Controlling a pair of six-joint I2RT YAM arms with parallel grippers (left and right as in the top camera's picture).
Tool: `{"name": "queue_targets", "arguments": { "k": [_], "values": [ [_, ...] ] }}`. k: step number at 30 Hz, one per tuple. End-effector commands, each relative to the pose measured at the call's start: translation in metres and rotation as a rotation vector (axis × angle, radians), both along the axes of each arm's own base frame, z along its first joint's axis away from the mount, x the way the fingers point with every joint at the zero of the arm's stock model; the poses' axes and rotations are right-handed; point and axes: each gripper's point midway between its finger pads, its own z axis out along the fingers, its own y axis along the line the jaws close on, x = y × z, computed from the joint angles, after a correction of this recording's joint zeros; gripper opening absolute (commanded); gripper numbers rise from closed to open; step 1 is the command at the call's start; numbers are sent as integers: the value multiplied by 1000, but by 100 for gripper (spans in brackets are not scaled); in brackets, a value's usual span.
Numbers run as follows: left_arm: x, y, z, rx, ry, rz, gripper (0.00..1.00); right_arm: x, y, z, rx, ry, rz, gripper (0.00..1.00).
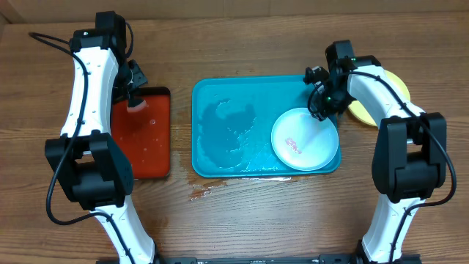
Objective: Clean dirty plates on tray and stack at the side
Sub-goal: 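Reach the right gripper to the white plate's rim and grasp it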
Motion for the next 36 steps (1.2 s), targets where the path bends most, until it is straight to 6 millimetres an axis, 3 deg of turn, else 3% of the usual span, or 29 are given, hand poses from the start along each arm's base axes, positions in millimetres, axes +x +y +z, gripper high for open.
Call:
{"name": "queue_targets", "arguments": {
  "k": [1, 4, 8, 14, 16, 19, 22, 25, 30, 34, 36],
  "values": [
    [0, -3, 8, -11, -22, 5, 4, -10, -6, -1, -19, 35, -2, 51],
    [0, -3, 8, -11, -21, 5, 4, -16, -1, -1, 14, 59, 1, 50],
    [0, -3, 8, -11, -20, 4, 4, -21, 2, -3, 31, 77, -16, 34],
    [0, -3, 8, -10, -20, 2, 4, -39, 0, -18, 25, 134, -33, 33],
    [0, -3, 8, -10, -20, 2, 4, -41, 0, -19, 27, 143, -74, 26],
    [0, -3, 8, -10, -22, 2, 4, -37, 13, -18, 87, 141, -163, 12],
    [1, -3, 8, -10, -25, 2, 4, -29, 39, -13, 219, 140, -263, 4],
    [0, -3, 8, -10, -22, 3, 4, -20, 73, -4, 366, 140, -310, 4],
    [-11, 7, 3, -9, 15, 55, 4, -3, 97, -3, 365, 81, -418, 4],
    [-27, 21, -9, -16, 72, 94, 4, -6, 107, -7, 305, 53, -400, 23],
    [-36, 26, -18, -20, 104, 103, 4, -10, 113, -8, 293, 60, -385, 24]
  ]
}}
